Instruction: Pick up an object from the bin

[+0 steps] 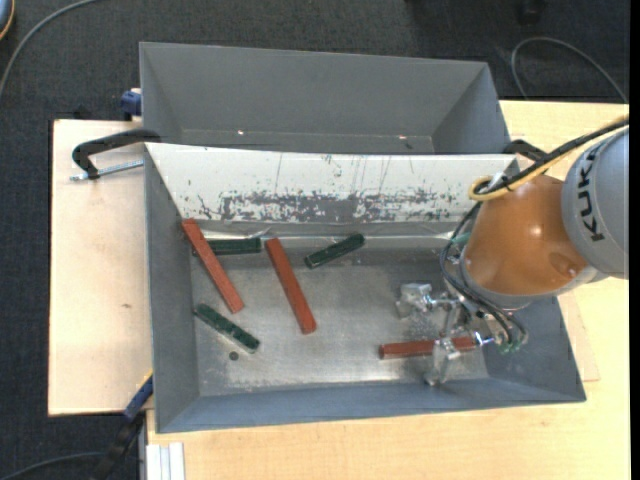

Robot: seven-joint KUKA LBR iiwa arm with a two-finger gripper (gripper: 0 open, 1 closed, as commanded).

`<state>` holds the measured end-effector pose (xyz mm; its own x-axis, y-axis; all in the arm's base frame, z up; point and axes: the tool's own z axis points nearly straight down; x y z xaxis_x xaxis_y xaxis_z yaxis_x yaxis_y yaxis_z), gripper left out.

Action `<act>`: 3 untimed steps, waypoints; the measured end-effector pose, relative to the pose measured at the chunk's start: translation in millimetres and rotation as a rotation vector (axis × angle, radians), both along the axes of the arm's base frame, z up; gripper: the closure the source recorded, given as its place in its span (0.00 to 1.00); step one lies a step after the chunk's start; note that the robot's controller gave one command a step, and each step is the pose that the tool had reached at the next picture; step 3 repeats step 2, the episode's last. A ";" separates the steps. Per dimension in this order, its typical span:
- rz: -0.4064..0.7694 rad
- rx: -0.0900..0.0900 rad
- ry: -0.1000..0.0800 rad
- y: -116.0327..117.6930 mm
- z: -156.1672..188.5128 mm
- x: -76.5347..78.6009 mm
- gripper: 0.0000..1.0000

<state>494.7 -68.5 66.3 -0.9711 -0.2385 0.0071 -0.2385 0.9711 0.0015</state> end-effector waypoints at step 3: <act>0.100 -0.004 -0.021 -47.9 143.5 -0.6 1.00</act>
Offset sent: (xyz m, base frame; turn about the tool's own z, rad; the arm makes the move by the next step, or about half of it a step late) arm 0.0000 0.0000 0.0000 0.0000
